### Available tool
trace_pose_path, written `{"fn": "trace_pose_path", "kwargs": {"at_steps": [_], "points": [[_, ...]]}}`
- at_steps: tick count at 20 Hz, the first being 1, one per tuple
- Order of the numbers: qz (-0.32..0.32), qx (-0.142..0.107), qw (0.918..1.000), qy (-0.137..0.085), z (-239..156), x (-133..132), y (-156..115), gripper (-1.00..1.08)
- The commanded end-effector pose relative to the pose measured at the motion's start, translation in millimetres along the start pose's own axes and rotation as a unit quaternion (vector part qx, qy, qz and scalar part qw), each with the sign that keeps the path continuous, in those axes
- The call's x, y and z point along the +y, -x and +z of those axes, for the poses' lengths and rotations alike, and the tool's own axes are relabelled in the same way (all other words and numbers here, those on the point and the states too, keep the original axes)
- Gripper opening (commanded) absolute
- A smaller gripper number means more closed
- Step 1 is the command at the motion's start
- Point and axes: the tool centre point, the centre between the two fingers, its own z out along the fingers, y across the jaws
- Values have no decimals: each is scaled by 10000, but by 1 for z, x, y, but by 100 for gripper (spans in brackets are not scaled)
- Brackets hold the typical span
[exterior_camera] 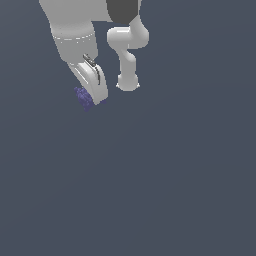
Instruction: Pick up the object and move it to a goal position.
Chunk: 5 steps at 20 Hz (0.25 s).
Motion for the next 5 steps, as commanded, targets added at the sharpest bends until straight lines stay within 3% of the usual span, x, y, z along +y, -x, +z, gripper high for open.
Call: {"fn": "trace_pose_path", "kwargs": {"at_steps": [1, 5], "points": [[-4, -3, 10000, 4, -1, 0, 0, -100], [-4, -3, 10000, 4, 2, -1, 0, -100]]}}
